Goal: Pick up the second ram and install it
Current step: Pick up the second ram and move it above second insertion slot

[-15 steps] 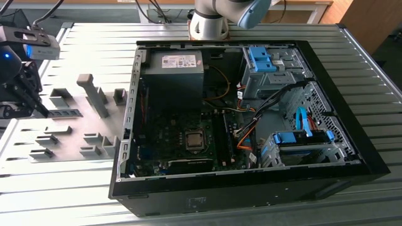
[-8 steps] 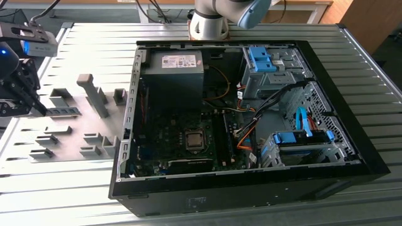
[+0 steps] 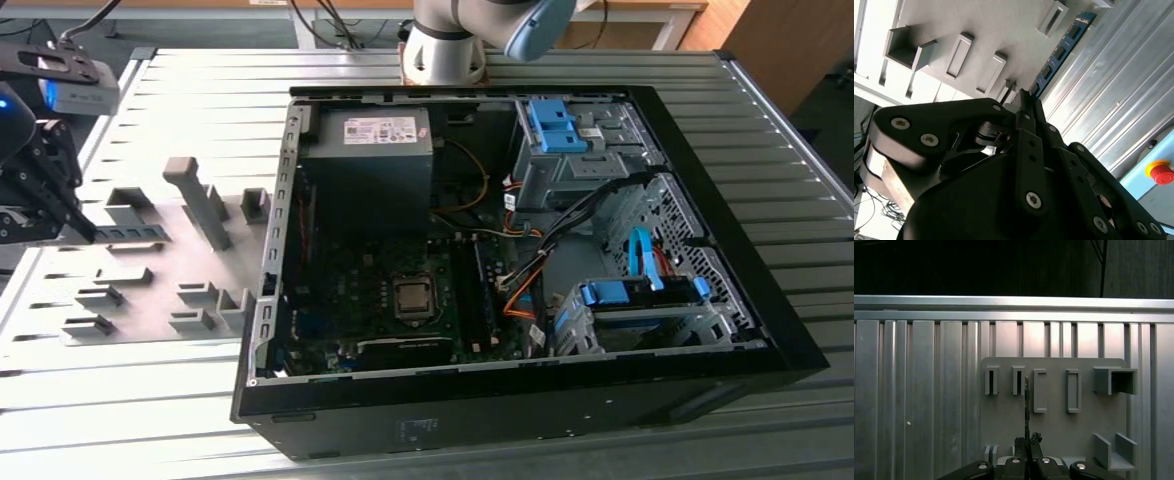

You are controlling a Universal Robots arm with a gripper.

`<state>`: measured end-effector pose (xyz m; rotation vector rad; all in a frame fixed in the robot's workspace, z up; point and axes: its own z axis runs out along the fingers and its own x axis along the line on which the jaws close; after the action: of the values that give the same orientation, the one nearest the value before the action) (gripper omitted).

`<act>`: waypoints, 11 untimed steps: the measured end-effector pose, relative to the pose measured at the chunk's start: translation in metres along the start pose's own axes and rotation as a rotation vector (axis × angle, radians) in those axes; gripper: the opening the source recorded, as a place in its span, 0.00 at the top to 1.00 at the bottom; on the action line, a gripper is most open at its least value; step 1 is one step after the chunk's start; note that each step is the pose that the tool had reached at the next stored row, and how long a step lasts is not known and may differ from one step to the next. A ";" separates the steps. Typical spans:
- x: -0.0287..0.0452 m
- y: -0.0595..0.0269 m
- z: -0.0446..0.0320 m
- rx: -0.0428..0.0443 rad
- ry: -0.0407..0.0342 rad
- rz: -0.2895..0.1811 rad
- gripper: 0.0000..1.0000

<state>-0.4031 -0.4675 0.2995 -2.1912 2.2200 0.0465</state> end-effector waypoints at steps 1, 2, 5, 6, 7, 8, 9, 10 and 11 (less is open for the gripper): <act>0.0000 0.0000 -0.0006 0.0001 0.0000 0.000 0.86; 0.0000 0.0000 -0.0012 0.0001 -0.0001 0.000 0.86; -0.0001 0.0000 -0.0034 0.0001 -0.0001 0.000 0.86; -0.0002 0.0000 -0.0042 0.0000 0.0000 0.000 0.86; -0.0002 0.0000 -0.0050 0.0000 0.0000 0.000 0.86; -0.0002 0.0000 -0.0057 0.0000 0.0000 0.000 0.86; -0.0003 0.0000 -0.0064 0.0000 0.0000 0.000 0.86; -0.0003 0.0000 -0.0071 0.0000 0.0000 0.000 0.86; -0.0004 0.0001 -0.0079 0.0000 0.0000 0.000 0.86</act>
<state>-0.4031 -0.4674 0.3074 -2.1912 2.2200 0.0465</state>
